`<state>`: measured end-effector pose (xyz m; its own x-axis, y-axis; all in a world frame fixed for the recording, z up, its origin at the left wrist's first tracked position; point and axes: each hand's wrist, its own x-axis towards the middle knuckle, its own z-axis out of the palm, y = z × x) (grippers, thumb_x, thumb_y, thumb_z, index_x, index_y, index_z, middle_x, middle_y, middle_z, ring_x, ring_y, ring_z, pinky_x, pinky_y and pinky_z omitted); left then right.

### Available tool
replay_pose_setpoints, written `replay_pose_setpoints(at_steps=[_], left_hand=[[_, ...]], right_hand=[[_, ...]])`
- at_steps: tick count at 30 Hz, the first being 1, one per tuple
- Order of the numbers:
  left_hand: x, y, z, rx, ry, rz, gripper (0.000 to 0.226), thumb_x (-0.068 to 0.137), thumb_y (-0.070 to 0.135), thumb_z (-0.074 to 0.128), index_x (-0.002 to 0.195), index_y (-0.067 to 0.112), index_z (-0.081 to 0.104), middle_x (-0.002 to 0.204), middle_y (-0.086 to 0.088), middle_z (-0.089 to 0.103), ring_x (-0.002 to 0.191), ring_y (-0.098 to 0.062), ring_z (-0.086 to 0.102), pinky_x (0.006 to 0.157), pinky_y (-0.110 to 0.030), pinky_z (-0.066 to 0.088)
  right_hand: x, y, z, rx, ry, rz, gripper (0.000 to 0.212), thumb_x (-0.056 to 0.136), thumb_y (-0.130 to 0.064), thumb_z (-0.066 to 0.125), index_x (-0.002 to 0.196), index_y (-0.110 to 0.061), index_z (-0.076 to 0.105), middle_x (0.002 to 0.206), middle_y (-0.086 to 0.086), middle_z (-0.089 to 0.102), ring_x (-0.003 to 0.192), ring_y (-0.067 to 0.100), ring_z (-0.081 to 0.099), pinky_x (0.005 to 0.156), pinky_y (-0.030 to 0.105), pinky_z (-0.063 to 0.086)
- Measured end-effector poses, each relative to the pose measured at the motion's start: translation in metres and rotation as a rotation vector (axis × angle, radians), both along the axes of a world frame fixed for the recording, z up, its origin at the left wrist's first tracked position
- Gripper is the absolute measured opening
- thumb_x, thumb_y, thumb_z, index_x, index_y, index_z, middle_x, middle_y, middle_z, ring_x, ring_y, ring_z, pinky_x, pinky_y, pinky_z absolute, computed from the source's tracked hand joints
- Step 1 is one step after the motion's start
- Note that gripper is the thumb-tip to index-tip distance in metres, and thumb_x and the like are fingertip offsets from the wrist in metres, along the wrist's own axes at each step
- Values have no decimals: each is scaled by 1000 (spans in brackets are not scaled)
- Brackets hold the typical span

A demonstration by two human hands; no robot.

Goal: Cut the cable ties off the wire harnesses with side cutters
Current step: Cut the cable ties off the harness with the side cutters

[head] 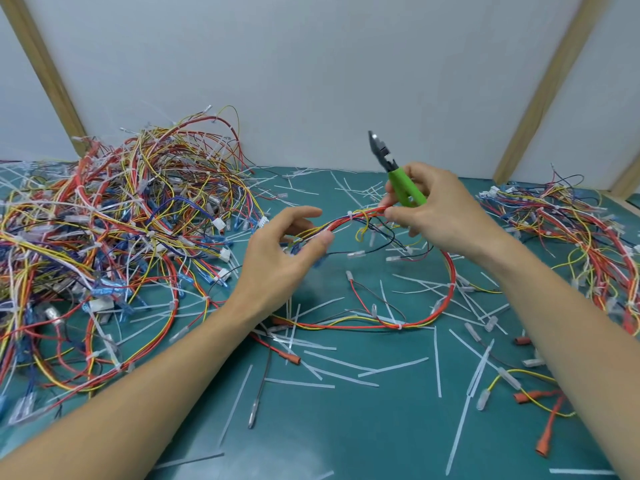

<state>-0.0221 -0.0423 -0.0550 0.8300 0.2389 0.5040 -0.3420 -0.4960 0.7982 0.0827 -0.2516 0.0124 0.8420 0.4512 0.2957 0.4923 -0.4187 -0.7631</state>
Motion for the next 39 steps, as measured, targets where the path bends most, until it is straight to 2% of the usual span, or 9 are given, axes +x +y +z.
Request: replay_pose_setpoints(at_steps=[4,6,10,14,21,26,29,33,39], left_hand=[[8,8,-1,-257,57,7,44,99,44,38,110,19,72,109,7,73,102,1,64,83,-9,43],[13,11,-2,-408,122,-4,52,96,53,31,102,24,75,106,3,76,103,-9,67,87,-19,47],[16,8,-3,-480,171,-175,56,95,55,31,83,30,80,75,-2,75,78,-29,70,81,-42,52],[13,7,1,-547,195,-264,60,94,57,35,87,16,78,63,-2,66,63,-32,56,54,-29,48],[15,16,4,-776,204,-127,34,89,40,58,75,17,78,71,-3,71,52,-12,54,55,-25,44],[16,21,4,-610,109,150,21,100,26,53,96,24,74,92,7,74,80,-9,62,76,-31,44],[10,13,6,-403,-28,121,21,96,28,55,105,18,71,105,2,73,96,-8,65,86,-25,47],[5,2,5,-145,-53,8,25,99,25,53,112,11,69,111,3,72,110,-8,64,99,-24,46],[6,4,7,-224,76,-6,27,104,15,53,89,11,75,78,-13,74,69,-6,66,67,-14,48]], right_hand=[[3,-4,3,137,103,-36,25,89,3,73,100,-15,61,86,-5,72,58,11,60,53,30,56],[5,-5,3,210,172,-46,23,90,4,71,101,-14,61,85,-2,71,53,11,59,49,29,56],[10,-7,-1,239,240,-105,21,90,3,72,101,-12,62,74,2,64,50,10,57,48,30,54],[14,-7,-8,141,185,-203,21,89,-1,74,96,-17,63,75,1,64,46,5,57,48,31,58],[16,-3,-17,-29,65,-283,19,87,-9,75,88,-25,64,79,-2,71,50,9,68,52,36,59],[8,3,-17,2,7,-276,20,89,-7,69,90,-26,64,87,-1,73,58,14,72,56,37,59],[-2,11,-19,-55,-105,-276,15,88,-13,70,95,-25,66,87,-9,73,72,19,74,78,46,60],[-22,23,-22,-86,-279,-189,20,88,-15,70,93,-31,60,90,-18,70,90,20,70,86,39,52],[-37,37,-37,-158,-401,-24,18,91,-19,69,100,-31,59,96,-11,73,84,22,71,80,43,53]])
